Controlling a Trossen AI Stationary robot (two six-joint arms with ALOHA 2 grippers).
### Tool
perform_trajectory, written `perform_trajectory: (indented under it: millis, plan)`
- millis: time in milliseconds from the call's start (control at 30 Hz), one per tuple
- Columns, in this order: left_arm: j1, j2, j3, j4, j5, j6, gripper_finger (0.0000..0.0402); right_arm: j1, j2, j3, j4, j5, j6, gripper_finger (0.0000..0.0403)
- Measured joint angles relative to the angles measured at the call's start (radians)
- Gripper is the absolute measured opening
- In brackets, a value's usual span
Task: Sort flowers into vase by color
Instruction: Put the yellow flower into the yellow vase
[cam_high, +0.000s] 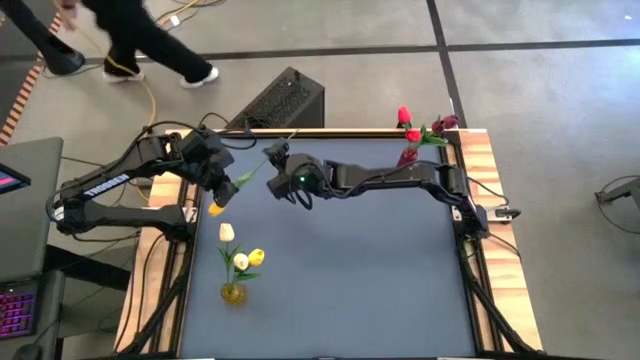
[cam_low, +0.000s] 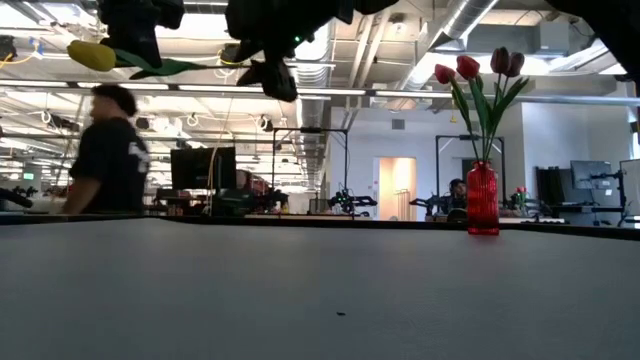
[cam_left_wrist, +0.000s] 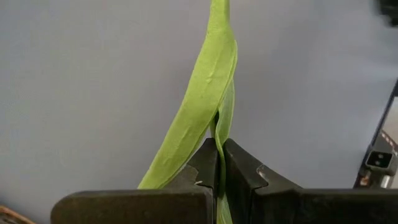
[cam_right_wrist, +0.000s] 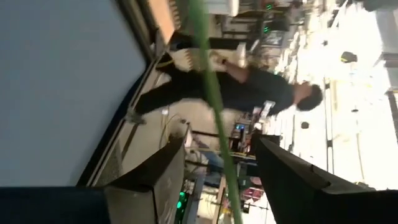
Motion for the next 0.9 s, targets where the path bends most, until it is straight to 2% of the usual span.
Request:
perform_trajectory:
  millis: [233,367,500,700,767,900]
  plan:
    - [0.000,0.000,0.000,-0.001,0.035,0.055,0.0000,-0.007,0.000,0.000,-0.012,-0.005,0.000,0.0207]
    - [0.000,0.000,0.000,-0.006,0.045,0.069,0.0000,-0.007,0.000,0.000,-0.013,-0.007,0.000,0.0184]
    - [0.000,0.000,0.000,-0.006,0.045,0.071,0.0000,0.001,0.000,0.000,-0.011,-0.007,0.001,0.0139]
    - [0.000,0.000,0.000,-0.006,0.046,0.085,0.0002,0.030,0.000,0.000,0.004,-0.005,0.012,0.0045]
    - [0.000,0.000,0.000,0.000,0.045,0.096,0.0012,0.036,0.000,0.000,-0.016,-0.009,0.059,0.0026]
    - [0.000,-0.001,0.000,0.016,0.028,0.134,0.0062,0.040,-0.001,0.000,-0.118,-0.058,0.162,0.0026]
